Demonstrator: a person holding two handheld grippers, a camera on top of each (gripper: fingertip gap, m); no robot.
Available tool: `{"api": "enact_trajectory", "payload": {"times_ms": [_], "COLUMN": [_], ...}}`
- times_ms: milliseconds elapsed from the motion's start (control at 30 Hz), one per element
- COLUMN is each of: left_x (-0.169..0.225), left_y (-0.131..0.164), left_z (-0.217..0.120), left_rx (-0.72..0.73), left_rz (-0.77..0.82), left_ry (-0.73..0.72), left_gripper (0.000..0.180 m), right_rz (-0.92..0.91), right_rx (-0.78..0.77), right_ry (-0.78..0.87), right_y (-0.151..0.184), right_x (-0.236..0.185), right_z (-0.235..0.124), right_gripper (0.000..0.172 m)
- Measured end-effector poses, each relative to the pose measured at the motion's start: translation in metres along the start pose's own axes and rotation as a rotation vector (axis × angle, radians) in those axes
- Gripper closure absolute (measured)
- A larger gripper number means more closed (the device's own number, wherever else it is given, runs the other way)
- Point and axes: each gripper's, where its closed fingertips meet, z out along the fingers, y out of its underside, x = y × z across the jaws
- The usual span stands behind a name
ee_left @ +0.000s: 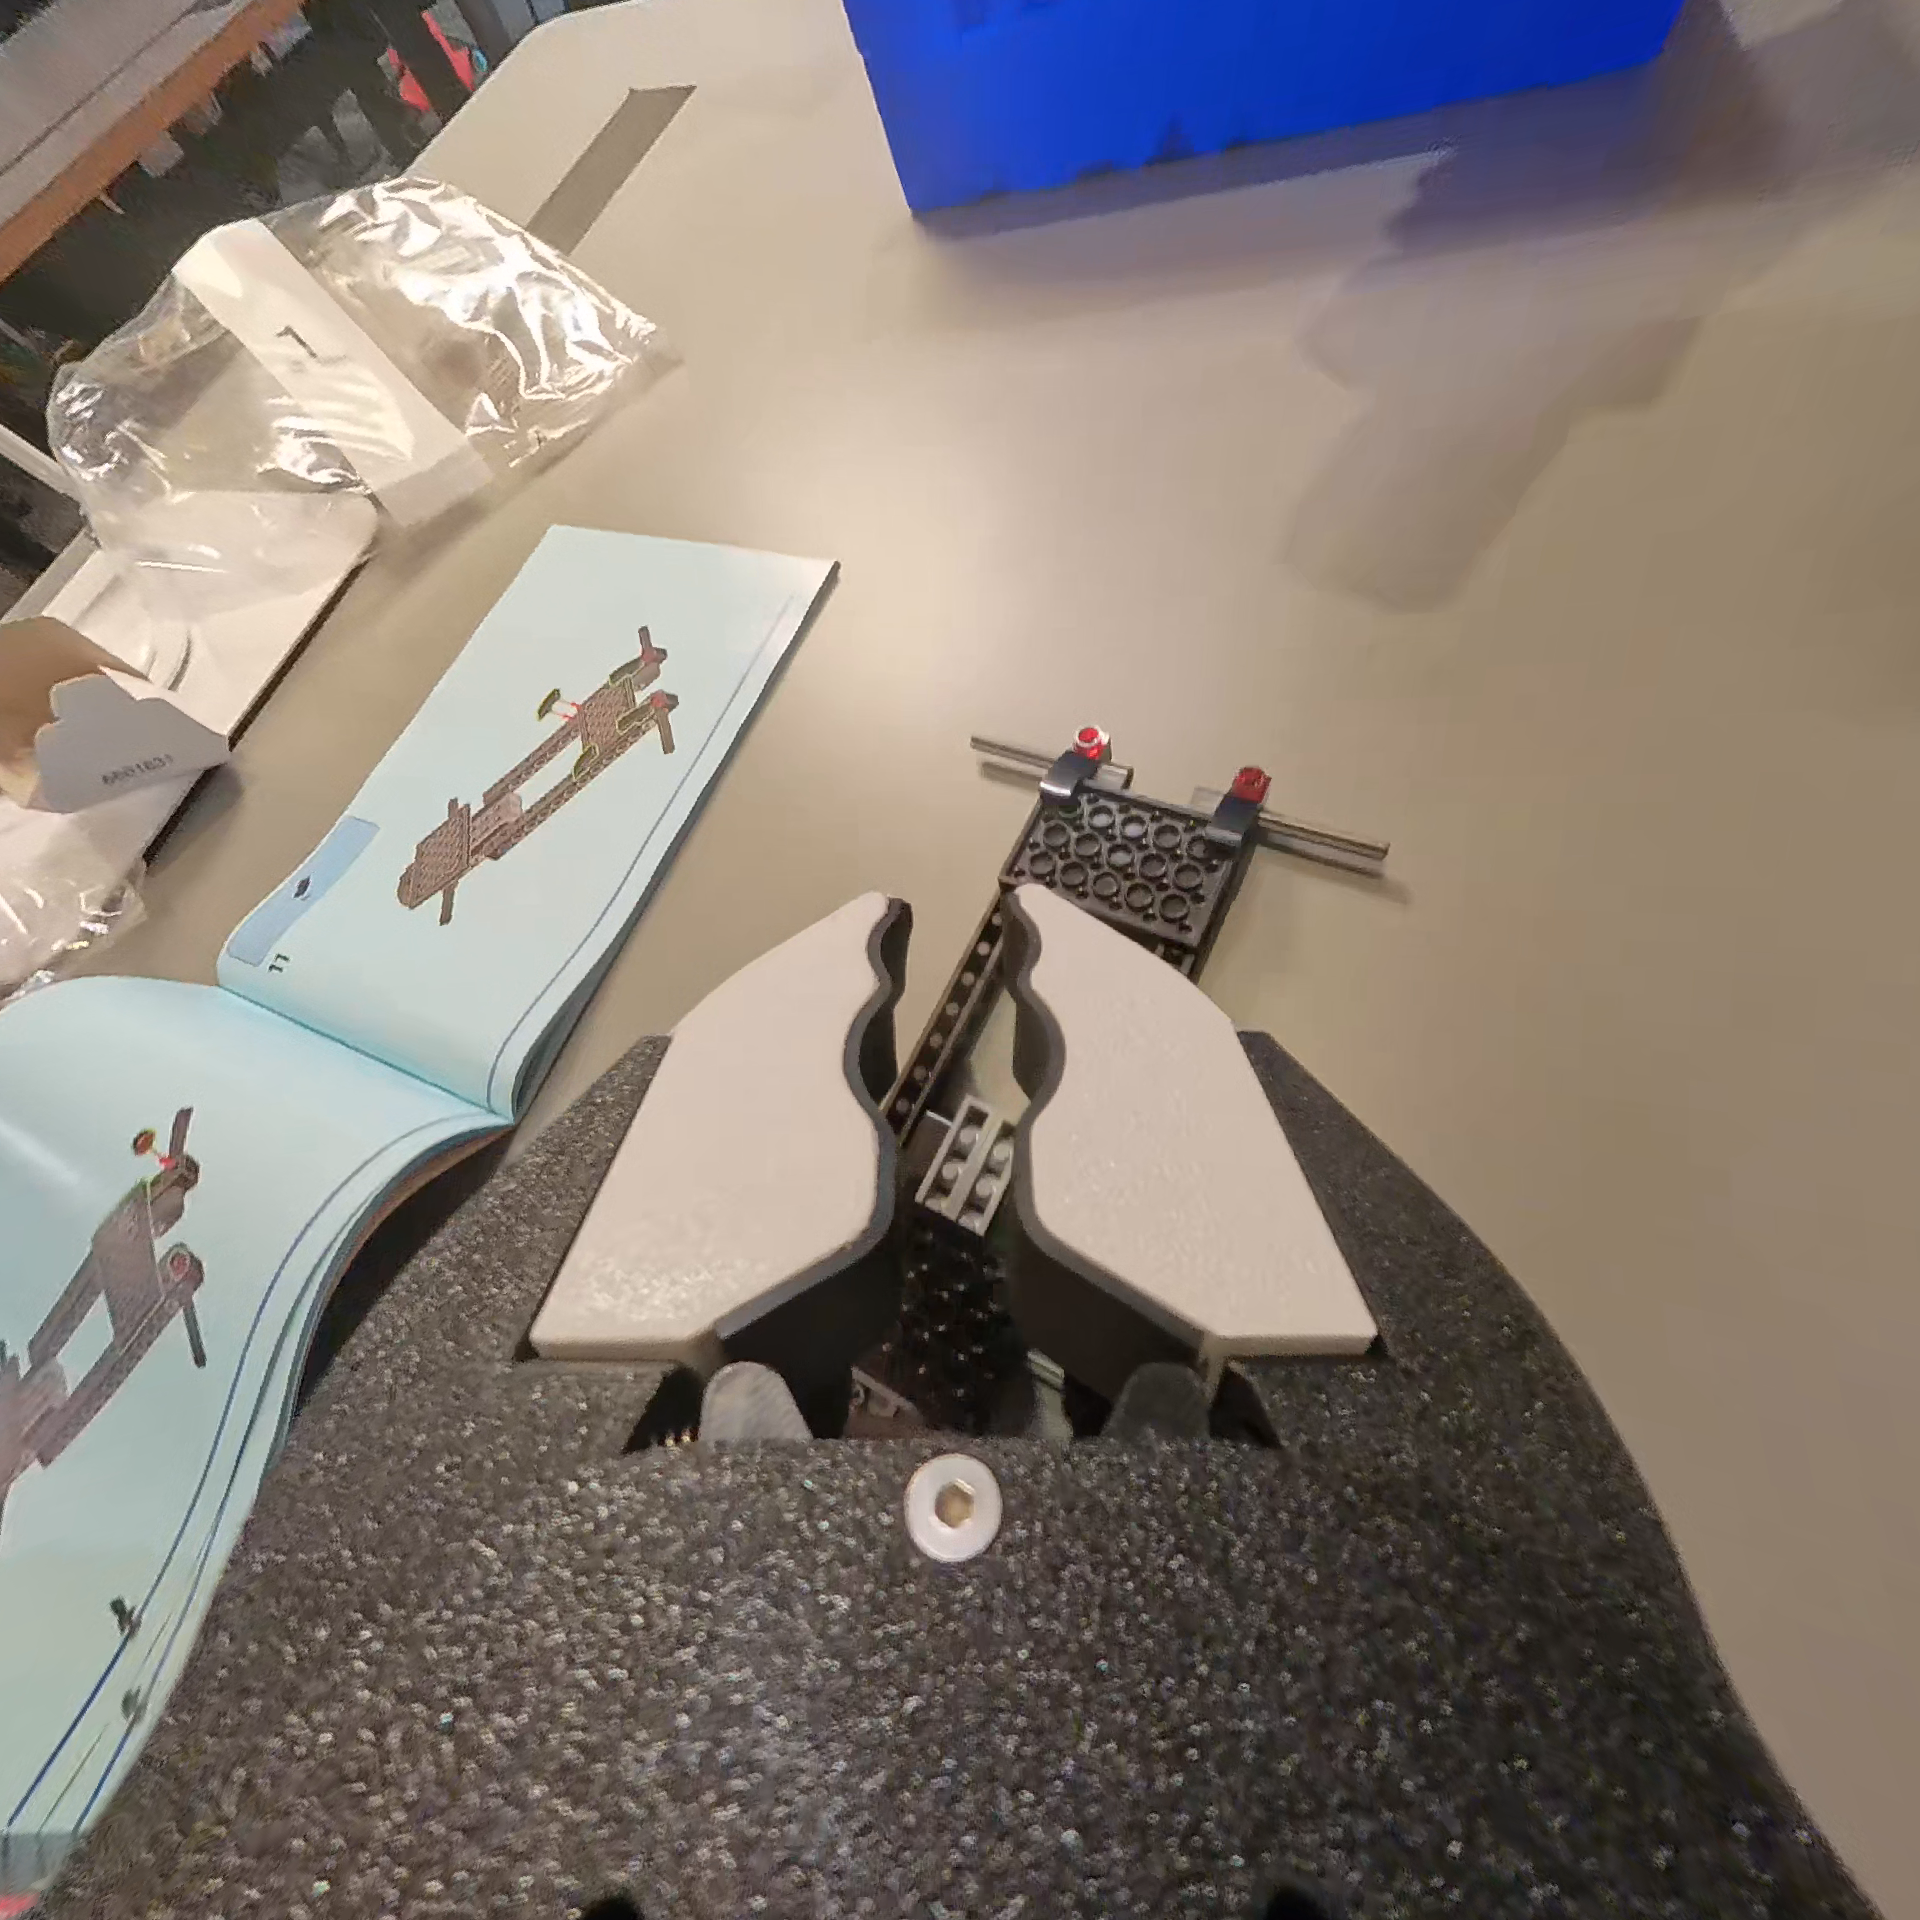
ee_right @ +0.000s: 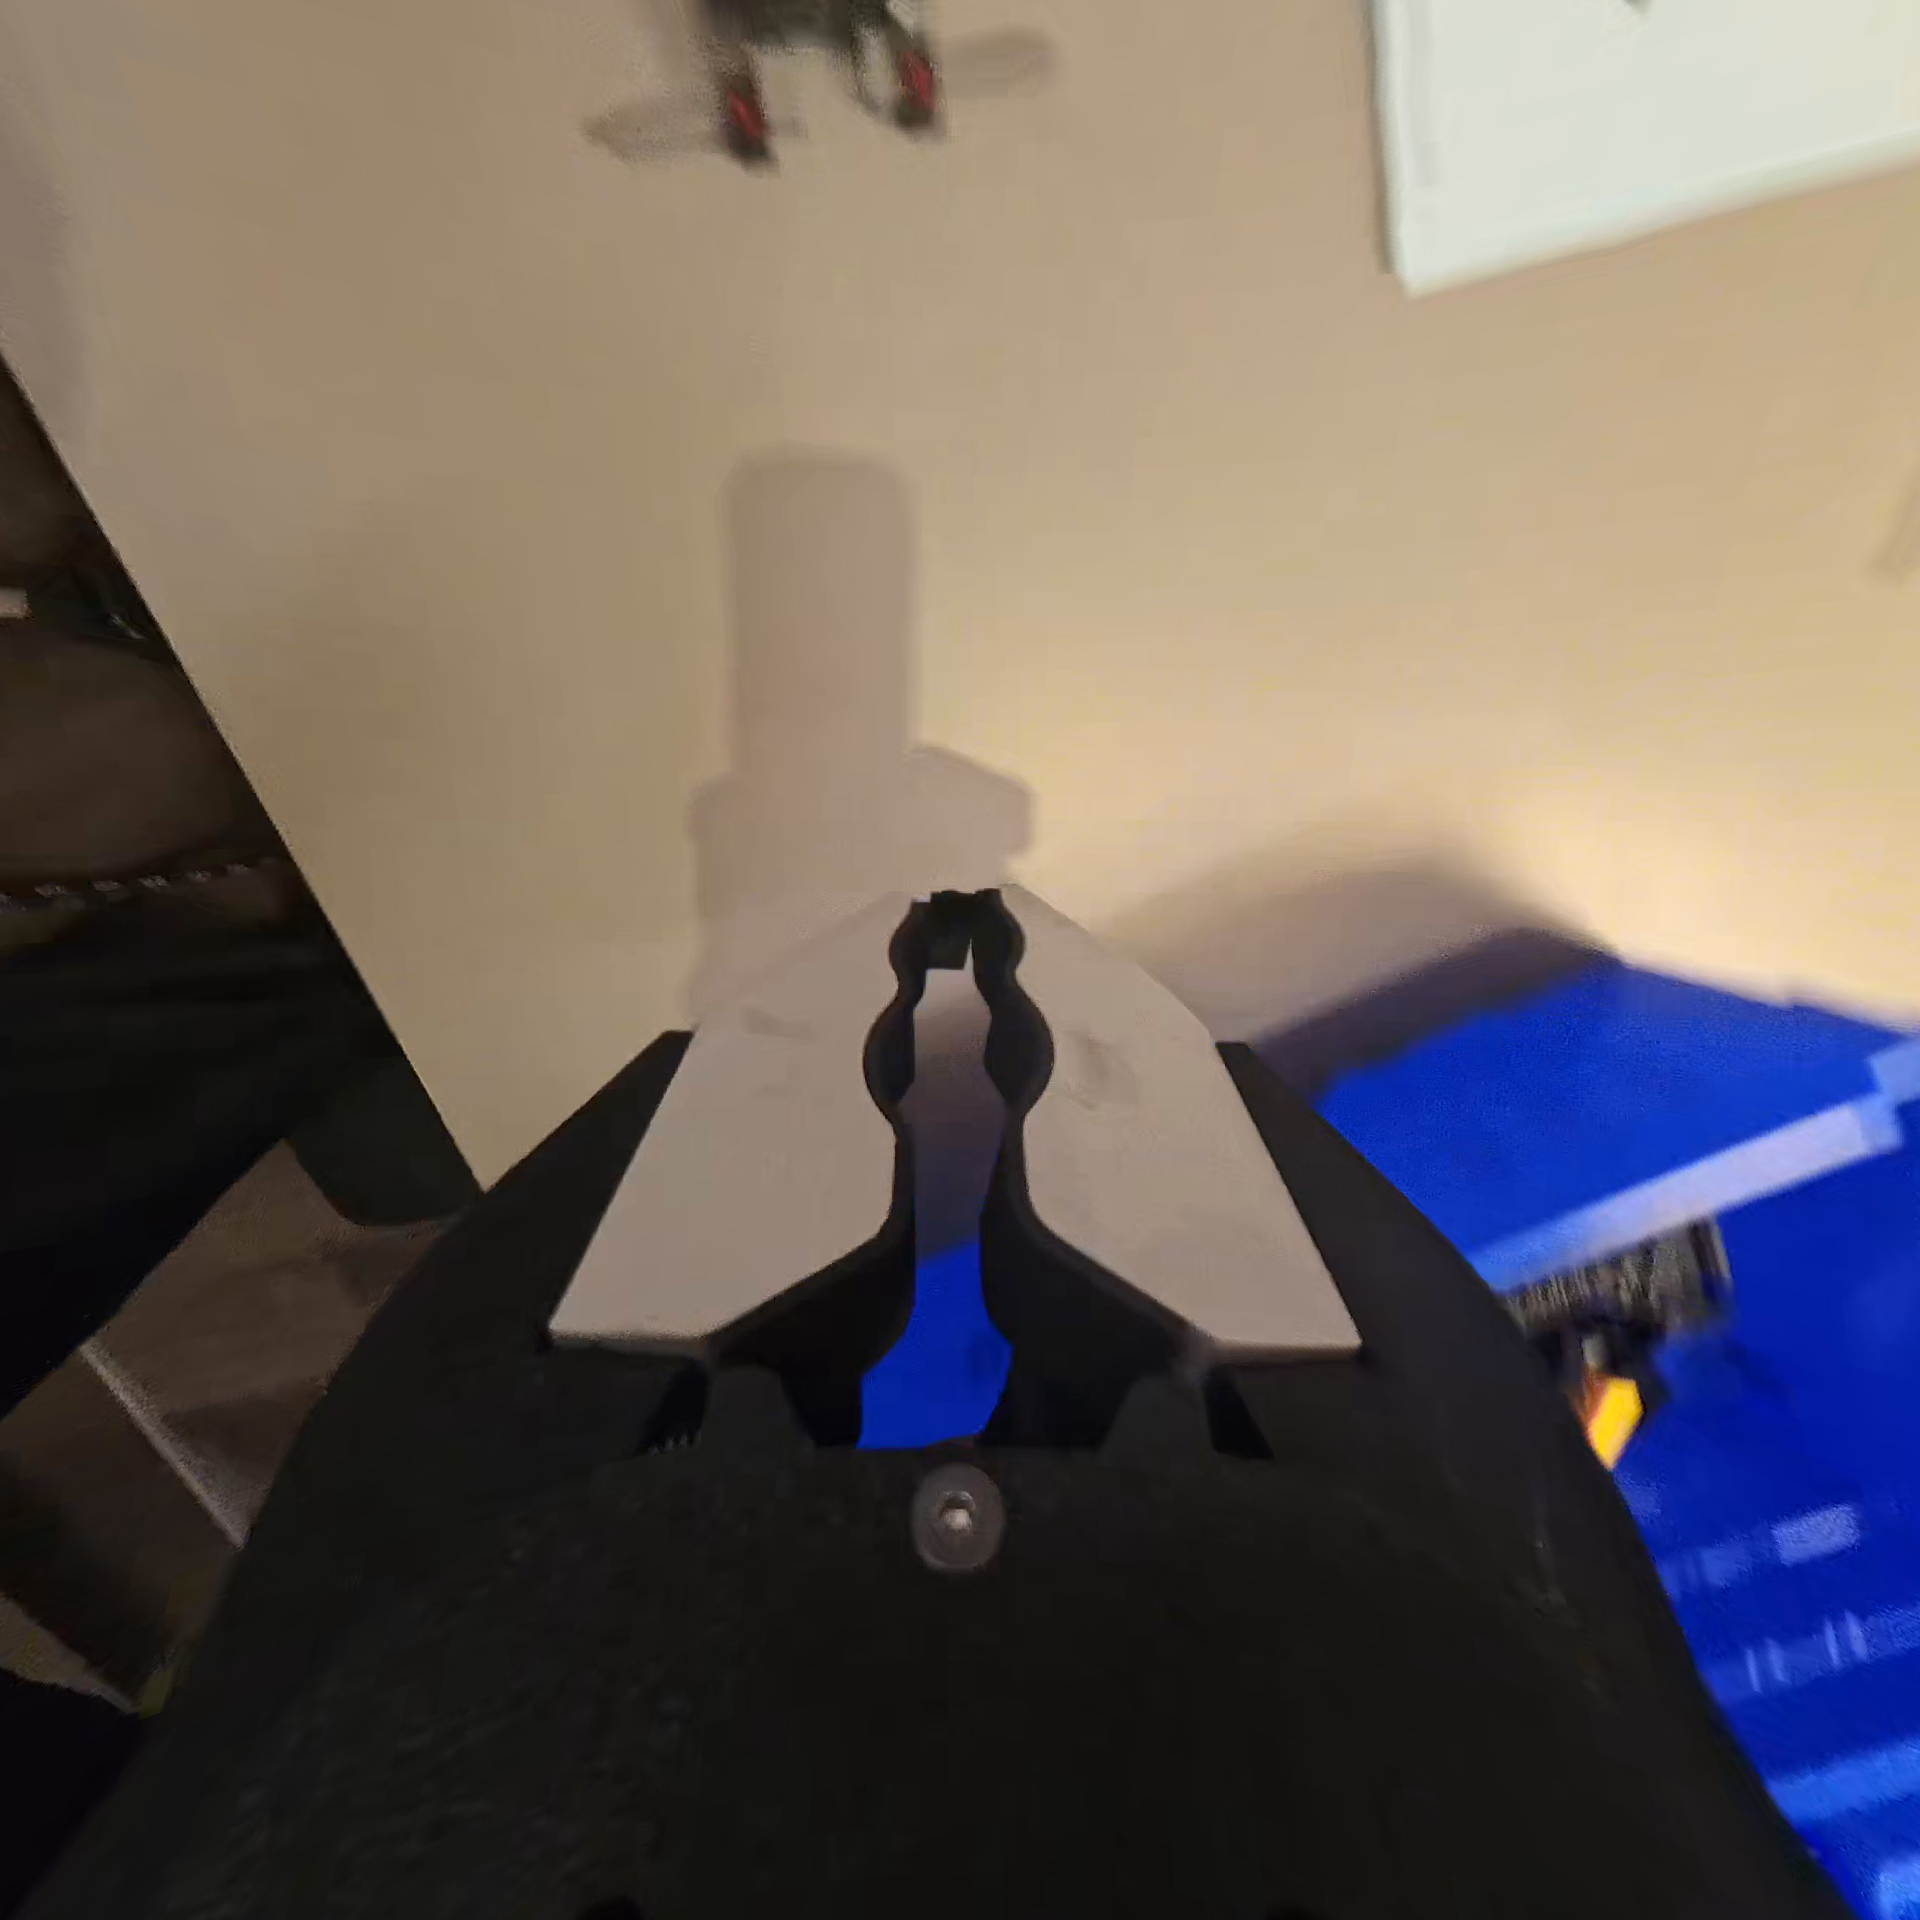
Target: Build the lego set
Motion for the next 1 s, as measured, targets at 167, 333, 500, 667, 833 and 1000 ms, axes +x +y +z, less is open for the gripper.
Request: {"api": "enact_trajectory", "payload": {"times_ms": [167, 333, 500, 667, 833, 1000], "left_x": [-0.002, -0.003, -0.002, 0.007, 0.024, 0.036], "left_y": [0.01, 0.012, 0.003, -0.011, -0.033, -0.047], "left_z": [-0.007, -0.006, -0.006, -0.006, 0.002, 0.015], "left_rx": [-0.023, -0.029, -0.012, 0.043, 0.087, 0.134], "left_rz": [0.001, -0.015, 0.007, 0.045, 0.102, 0.104], "left_ry": [-0.046, -0.054, -0.067, -0.063, -0.062, -0.031], "left_gripper": [0.164, 0.164, 0.164, 0.164, 0.164, 0.164], "right_rz": [-0.107, -0.146, -0.127, -0.064, 0.015, 0.116], "right_rx": [-0.063, -0.089, -0.032, 0.074, 0.155, 0.106], "right_ry": [-0.147, -0.162, -0.178, -0.148, -0.016, 0.132], "right_y": [-0.061, -0.087, -0.091, -0.083, -0.042, 0.048], "right_x": [-0.034, -0.043, -0.045, -0.031, 0.0, 0.041], "right_z": [0.081, 0.126, 0.133, 0.106, 0.032, -0.038], "right_gripper": [0.163, 0.163, 0.15, 0.134, 0.136, 0.139]}}
